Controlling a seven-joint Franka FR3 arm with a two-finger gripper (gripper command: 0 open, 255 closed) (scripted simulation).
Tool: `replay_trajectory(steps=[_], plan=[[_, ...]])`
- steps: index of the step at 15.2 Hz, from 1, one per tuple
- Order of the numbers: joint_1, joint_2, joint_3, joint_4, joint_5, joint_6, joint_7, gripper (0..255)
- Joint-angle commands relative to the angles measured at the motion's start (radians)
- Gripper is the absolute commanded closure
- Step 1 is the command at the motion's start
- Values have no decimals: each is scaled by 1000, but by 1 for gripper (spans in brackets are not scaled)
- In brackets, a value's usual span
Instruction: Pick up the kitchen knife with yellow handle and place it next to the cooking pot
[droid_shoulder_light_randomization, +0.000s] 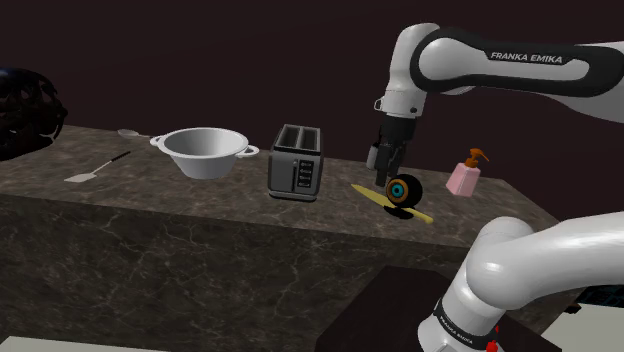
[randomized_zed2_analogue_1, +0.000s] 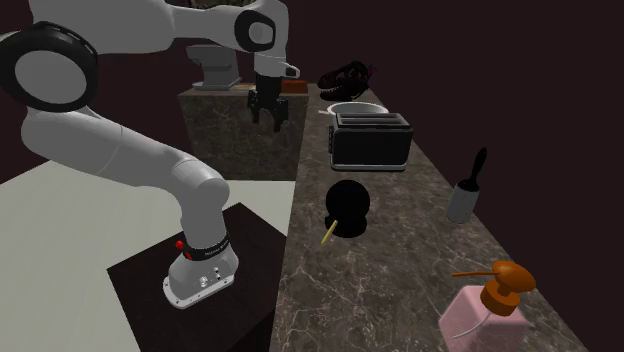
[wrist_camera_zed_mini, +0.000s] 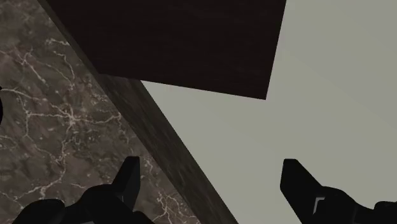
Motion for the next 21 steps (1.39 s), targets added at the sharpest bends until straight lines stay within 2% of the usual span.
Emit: replay_trajectory(steps=[1, 7, 13, 17, 21], plan=[[0, 0, 0, 0, 0, 0, 0, 0], [-42, 43, -150, -63, -72, 128, -182, 0], [-70, 158, -305, -70, -113, 266, -368, 0], [-70, 271, -411, -42, -111, 355, -500, 0], [-54, 411, -517, 12, -69, 433, -647, 0]])
